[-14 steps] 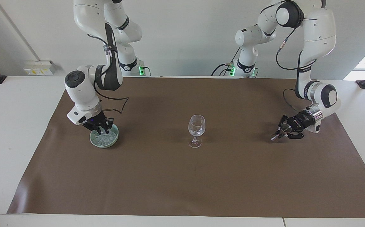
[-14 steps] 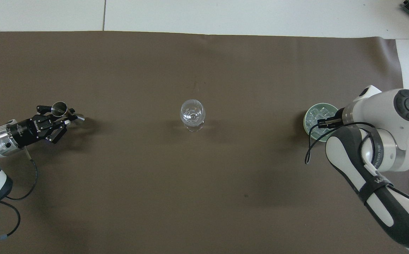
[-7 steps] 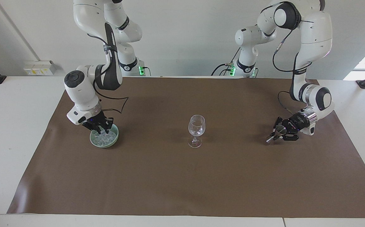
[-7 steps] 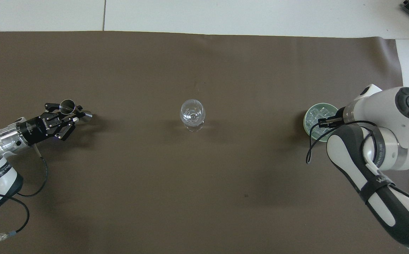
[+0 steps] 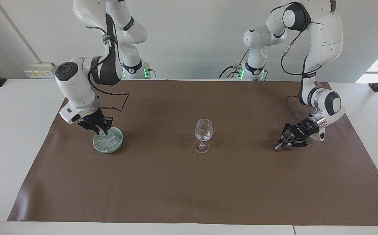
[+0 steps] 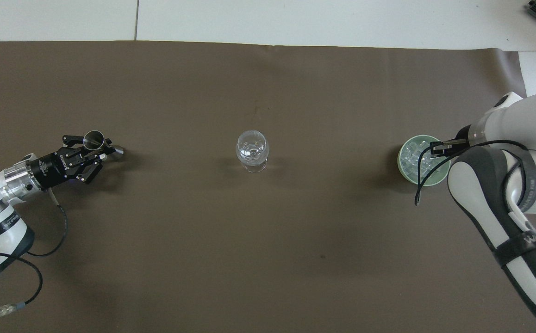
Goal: Pour wine and add ice with both arms
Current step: 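Release the jigger with the left gripper while the right gripper carries ice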
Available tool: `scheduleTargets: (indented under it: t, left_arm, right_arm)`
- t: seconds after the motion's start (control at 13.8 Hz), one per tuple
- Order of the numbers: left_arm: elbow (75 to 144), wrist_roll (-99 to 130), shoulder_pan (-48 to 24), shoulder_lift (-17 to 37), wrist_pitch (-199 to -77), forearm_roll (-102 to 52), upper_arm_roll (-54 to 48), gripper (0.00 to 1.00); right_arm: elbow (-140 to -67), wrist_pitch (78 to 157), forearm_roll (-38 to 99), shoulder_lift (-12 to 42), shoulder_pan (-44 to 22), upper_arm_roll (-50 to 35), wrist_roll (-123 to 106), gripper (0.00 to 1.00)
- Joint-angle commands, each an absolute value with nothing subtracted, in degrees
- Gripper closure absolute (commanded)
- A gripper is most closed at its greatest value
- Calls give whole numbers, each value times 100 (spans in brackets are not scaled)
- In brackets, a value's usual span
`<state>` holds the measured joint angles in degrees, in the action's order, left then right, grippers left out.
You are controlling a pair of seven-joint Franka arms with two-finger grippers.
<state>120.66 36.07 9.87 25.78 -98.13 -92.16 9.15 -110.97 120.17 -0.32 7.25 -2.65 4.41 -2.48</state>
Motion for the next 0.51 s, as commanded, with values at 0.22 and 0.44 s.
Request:
scheduleTargets:
  t: [0.22,0.44]
  left_arm:
    - [12199,3524,870,2566,-10011,-9352,993,100]
    - [12199,3533,870,2566,-10011,-9352,993,75]
  right_arm:
    - [-10337,11136,105,633,-281,-8,675,100]
    - [-10310,11109,105,633,-509,-79,1175,100]
